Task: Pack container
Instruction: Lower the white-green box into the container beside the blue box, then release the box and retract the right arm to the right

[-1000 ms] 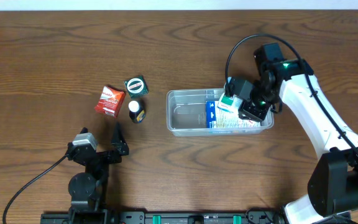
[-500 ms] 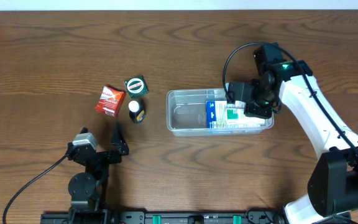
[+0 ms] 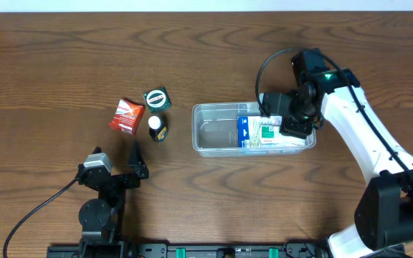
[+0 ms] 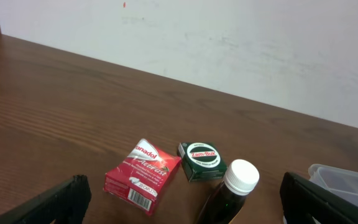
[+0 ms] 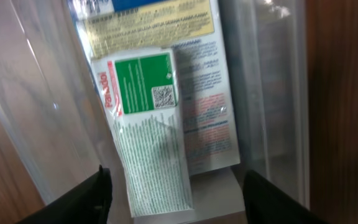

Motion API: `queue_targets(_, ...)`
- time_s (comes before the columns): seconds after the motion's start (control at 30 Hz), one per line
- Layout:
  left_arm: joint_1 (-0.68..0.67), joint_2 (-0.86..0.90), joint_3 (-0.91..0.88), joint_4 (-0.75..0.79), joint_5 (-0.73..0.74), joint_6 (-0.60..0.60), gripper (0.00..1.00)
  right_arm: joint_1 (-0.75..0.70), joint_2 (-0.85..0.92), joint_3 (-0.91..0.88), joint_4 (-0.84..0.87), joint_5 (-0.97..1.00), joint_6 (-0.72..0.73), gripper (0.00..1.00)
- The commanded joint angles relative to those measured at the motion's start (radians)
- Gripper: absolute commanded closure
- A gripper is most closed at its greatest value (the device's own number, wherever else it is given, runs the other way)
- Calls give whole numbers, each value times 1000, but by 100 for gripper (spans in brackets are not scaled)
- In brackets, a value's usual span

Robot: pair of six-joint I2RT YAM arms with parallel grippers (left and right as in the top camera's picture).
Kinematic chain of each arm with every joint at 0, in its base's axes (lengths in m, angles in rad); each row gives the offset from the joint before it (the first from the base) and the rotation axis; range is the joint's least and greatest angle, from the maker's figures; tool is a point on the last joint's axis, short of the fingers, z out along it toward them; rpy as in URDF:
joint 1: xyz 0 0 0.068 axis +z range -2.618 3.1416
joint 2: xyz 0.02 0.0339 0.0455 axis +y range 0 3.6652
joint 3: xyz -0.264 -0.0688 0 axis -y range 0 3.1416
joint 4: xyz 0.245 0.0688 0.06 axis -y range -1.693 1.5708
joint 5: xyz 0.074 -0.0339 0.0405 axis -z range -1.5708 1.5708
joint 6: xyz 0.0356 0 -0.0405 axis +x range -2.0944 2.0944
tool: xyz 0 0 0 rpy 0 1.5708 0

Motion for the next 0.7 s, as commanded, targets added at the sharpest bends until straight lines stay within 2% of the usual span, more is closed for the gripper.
queue_targets(0.0,-2,-6,-22,-36,-8,13,2,33,-71,79,3,-24,234,29)
queue_targets(0.03,-2,-6,-22,-35,-8,13,2,37,-87,97,9,-21,276,1)
queue_targets(0.17,-2,-6,-22,-35,-8,13,2,13,-146,145,87,57,473,1)
queue_targets(0.37,-2,-6,-22,-36,-8,13,2,-164,-171,144,263,209,858,1)
queue_targets(0.47,-2,-6,-22,-35,-8,13,2,-286,-160,142,298,209,954,1)
queue_targets(0.67,-2,-6,-22,-35,-15,13,2,-478,-137,140,286,209,966,1)
